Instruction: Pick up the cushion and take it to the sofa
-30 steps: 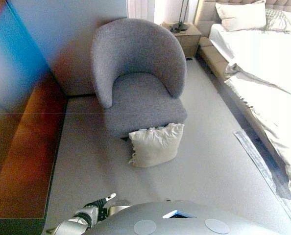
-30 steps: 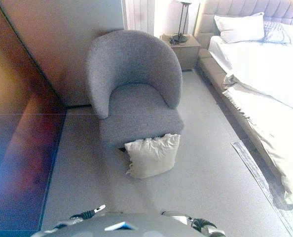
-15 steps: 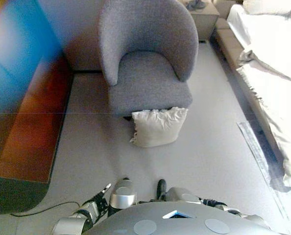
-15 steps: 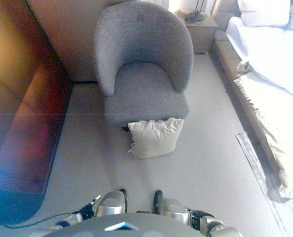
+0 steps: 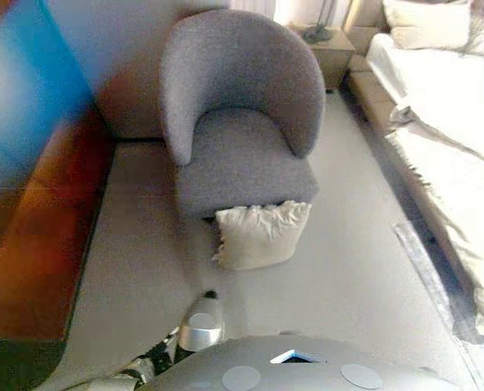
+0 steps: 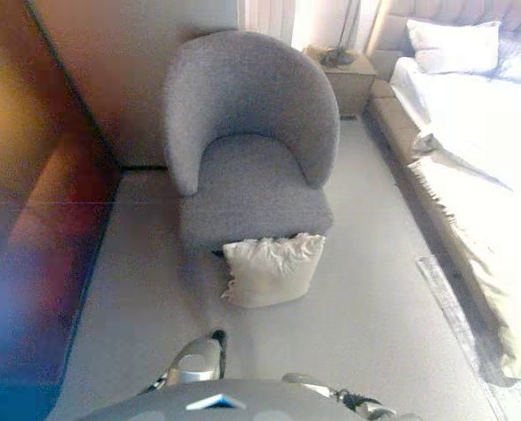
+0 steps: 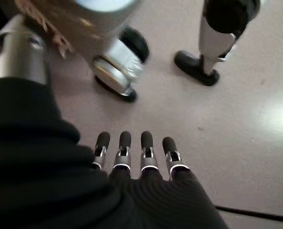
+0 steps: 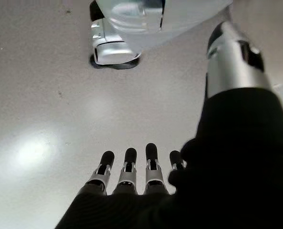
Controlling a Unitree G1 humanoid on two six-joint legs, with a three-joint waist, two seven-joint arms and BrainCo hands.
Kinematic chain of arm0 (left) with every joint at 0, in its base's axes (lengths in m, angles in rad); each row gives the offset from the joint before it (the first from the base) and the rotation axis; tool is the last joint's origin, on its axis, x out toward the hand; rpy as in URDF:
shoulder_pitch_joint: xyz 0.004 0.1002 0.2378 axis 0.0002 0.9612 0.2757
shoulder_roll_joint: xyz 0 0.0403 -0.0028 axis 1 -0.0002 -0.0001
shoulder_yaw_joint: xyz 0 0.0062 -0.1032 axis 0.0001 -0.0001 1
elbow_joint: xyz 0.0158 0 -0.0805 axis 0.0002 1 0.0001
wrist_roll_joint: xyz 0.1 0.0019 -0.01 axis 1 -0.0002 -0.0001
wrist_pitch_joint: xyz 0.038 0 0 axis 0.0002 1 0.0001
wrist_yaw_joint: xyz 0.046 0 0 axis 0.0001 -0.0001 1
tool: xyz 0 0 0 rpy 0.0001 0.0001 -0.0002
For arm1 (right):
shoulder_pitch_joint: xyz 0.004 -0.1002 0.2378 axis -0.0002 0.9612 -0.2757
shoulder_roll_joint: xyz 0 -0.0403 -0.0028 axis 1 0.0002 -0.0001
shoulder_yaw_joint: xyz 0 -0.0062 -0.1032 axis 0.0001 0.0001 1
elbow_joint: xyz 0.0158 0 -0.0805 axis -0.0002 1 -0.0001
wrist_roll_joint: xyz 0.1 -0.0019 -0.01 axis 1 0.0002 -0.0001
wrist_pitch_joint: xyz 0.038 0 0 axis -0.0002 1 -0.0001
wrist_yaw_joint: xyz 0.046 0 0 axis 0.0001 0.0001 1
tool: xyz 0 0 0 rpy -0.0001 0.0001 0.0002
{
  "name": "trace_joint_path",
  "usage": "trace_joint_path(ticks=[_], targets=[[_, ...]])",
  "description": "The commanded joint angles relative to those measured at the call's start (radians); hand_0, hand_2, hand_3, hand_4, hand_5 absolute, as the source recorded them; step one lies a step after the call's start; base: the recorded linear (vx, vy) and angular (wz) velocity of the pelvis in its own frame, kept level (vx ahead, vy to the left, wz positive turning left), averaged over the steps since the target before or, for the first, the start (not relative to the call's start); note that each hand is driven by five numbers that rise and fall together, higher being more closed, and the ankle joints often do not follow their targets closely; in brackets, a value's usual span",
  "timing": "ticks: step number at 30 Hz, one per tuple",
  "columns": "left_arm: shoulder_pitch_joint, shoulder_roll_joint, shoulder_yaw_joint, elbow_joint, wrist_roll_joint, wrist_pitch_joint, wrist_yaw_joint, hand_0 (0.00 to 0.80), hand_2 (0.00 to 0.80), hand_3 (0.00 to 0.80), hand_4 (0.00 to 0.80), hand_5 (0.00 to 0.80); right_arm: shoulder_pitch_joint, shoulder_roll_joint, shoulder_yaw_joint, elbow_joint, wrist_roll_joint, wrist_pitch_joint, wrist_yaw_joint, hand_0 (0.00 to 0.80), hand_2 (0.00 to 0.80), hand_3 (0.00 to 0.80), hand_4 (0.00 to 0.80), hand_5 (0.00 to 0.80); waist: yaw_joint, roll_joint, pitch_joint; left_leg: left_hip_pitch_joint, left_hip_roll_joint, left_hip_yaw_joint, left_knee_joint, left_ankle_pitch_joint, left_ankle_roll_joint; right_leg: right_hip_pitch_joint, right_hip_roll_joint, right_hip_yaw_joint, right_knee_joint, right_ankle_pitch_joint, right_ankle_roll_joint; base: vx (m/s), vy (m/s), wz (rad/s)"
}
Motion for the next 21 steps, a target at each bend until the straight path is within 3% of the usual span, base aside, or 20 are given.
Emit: trace_joint_path(ticks=[1,5,7,8,10,12,14,16,18,21], targets=[[-0.042,-0.013,-0.021,0.011,0.081,-0.010,-0.017,0.000,0.000,0.000,0.000,0.000,-0.033,-0.026,-0.012,-0.046,0.053,-0.016,0.030,0.000,0.000,0.000,0.000,0.000,0.004,0.051,-0.020,-0.005,-0.022,-0.020,-0.050,-0.075,0.113,-0.061,-0.028,-0.035,0.106,0.257,0.073,0.320,-0.074,-0.03],[-0.091,-0.011,-0.050,0.004,0.058,0.030,-0.002,0.000,0.000,0.000,0.000,0.000,-0.058,-0.035,-0.019,-0.060,0.068,-0.005,0.069,0.000,0.000,0.000,0.000,0.000,-0.028,0.075,-0.014,0.060,-0.034,-0.011,-0.078,-0.088,0.104,-0.138,-0.079,-0.125,-0.093,0.222,0.043,0.266,-0.128,-0.01],[-0.108,-0.014,-0.055,0.006,0.039,0.052,0.018,0.000,0.000,0.000,0.000,0.000,-0.066,-0.039,-0.018,-0.071,0.091,0.003,0.074,0.000,0.000,0.000,0.000,0.000,-0.047,0.080,0.001,0.098,-0.038,0.005,-0.091,-0.102,0.095,-0.180,-0.114,-0.176,-0.203,0.263,0.036,0.263,-0.167,-0.18],[-0.112,-0.015,-0.050,0.008,0.030,0.063,0.029,0.000,0.000,0.000,0.000,0.000,-0.066,-0.044,-0.022,-0.077,0.105,0.003,0.078,0.000,0.000,0.000,0.000,0.000,-0.061,0.077,0.011,0.123,-0.044,0.021,-0.094,-0.118,0.090,-0.213,-0.151,-0.195,-0.270,0.319,0.044,0.298,-0.183,-0.31],[-0.117,-0.019,-0.039,0.012,0.030,0.076,0.042,0.000,0.000,0.000,0.000,0.000,-0.060,-0.056,-0.034,-0.081,0.094,-0.007,0.078,0.000,0.000,0.000,0.000,0.000,-0.087,0.071,0.027,0.163,-0.051,0.033,-0.094,-0.146,0.081,-0.252,-0.210,-0.193,-0.399,0.425,0.074,0.380,-0.242,-0.19],[-0.116,-0.022,-0.047,0.005,0.020,0.076,0.052,0.000,0.000,0.000,0.000,0.000,-0.049,-0.063,-0.050,-0.085,0.090,-0.027,0.080,0.000,0.000,0.000,0.000,0.000,-0.112,0.066,0.037,0.200,-0.049,0.024,-0.077,-0.186,0.075,-0.273,-0.249,-0.150,-0.484,0.497,0.098,0.412,-0.281,0.12],[-0.106,-0.030,-0.045,-0.008,-0.021,0.060,0.066,0.000,0.000,0.000,0.000,0.000,-0.036,-0.064,-0.054,-0.083,0.054,-0.067,0.080,0.000,0.000,0.000,0.000,0.000,-0.124,0.063,0.036,0.237,-0.035,0.007,-0.064,-0.232,0.076,-0.261,-0.250,-0.114,-0.473,0.488,0.105,0.345,-0.313,0.29],[-0.102,-0.040,-0.032,-0.010,-0.050,0.036,0.089,0.000,0.000,0.000,0.000,0.000,-0.034,-0.065,-0.046,-0.086,-0.022,-0.077,0.077,0.000,0.000,0.000,0.000,0.000,-0.123,0.050,0.027,0.257,-0.021,-0.003,-0.035,-0.269,0.066,-0.236,-0.265,-0.123,-0.490,0.498,0.118,0.309,-0.359,0.61],[-0.089,-0.048,-0.008,-0.019,-0.047,-0.014,0.140,0.000,0.000,0.000,0.000,0.000,-0.037,-0.073,-0.024,-0.104,-0.123,-0.045,0.119,0.000,0.000,0.000,0.000,0.000,-0.114,0.042,0.016,0.278,0.000,-0.019,0.007,-0.294,0.051,-0.230,-0.269,-0.144,-0.440,0.476,0.112,0.304,-0.358,0.51],[-0.084,-0.052,-0.010,-0.041,0.044,-0.051,0.151,0.000,0.000,0.000,0.000,0.000,-0.045,-0.085,0.011,-0.109,-0.067,-0.067,0.085,0.000,0.000,0.000,0.000,0.000,-0.095,0.038,0.016,0.217,0.039,-0.011,0.139,-0.214,0.010,-0.188,-0.251,-0.187,-0.440,0.435,0.091,0.237,-0.266,0.43]])
